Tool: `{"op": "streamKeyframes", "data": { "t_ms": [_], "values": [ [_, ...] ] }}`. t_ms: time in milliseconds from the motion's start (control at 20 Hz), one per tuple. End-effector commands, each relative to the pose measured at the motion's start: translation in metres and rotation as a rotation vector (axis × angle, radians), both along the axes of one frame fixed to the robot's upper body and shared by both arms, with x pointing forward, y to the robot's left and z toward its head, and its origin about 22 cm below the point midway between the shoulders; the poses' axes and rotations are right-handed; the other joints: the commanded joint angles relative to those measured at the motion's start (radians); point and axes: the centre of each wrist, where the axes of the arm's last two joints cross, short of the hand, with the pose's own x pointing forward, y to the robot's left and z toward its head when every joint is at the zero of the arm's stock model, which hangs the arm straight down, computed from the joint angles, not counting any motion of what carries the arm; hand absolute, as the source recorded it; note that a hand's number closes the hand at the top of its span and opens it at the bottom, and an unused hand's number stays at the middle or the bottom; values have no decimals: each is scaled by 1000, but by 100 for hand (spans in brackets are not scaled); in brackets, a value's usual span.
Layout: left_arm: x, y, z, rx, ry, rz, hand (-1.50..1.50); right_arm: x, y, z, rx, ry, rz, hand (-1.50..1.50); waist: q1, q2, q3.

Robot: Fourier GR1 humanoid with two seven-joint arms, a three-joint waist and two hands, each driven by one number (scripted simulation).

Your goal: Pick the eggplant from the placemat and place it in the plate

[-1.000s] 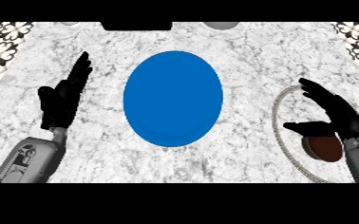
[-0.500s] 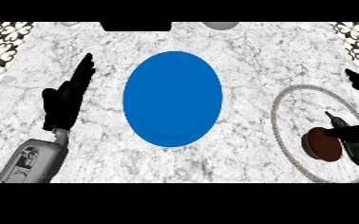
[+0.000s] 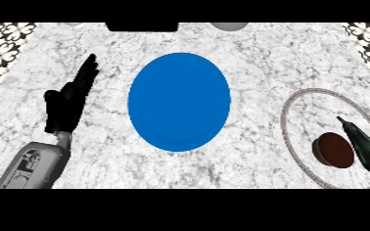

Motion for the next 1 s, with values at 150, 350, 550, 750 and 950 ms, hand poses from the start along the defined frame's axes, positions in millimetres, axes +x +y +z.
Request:
{"op": "streamKeyframes", "data": {
  "t_ms": [150, 350, 550, 750, 950],
  "values": [
    [-1, -10, 1, -4, 8, -16, 0, 7, -7, -7, -48, 197, -3, -150, 1, 1, 2],
    [8, 4, 3, 1, -7, -1, 0, 26, -13, -11, -18, 219, -11, -150, 4, 2, 2],
    [-4, 4, -11, -15, 0, -12, 0, 15, 0, -35, -44, 269, -4, -150, -2, 0, 1],
    [4, -16, 2, -2, 5, -3, 0, 16, -17, -44, -95, 356, 17, -150, 3, 2, 2],
    [7, -12, 17, -6, 0, -1, 0, 30, 5, -85, -97, 389, 27, -150, 8, 3, 2]
  ]
}}
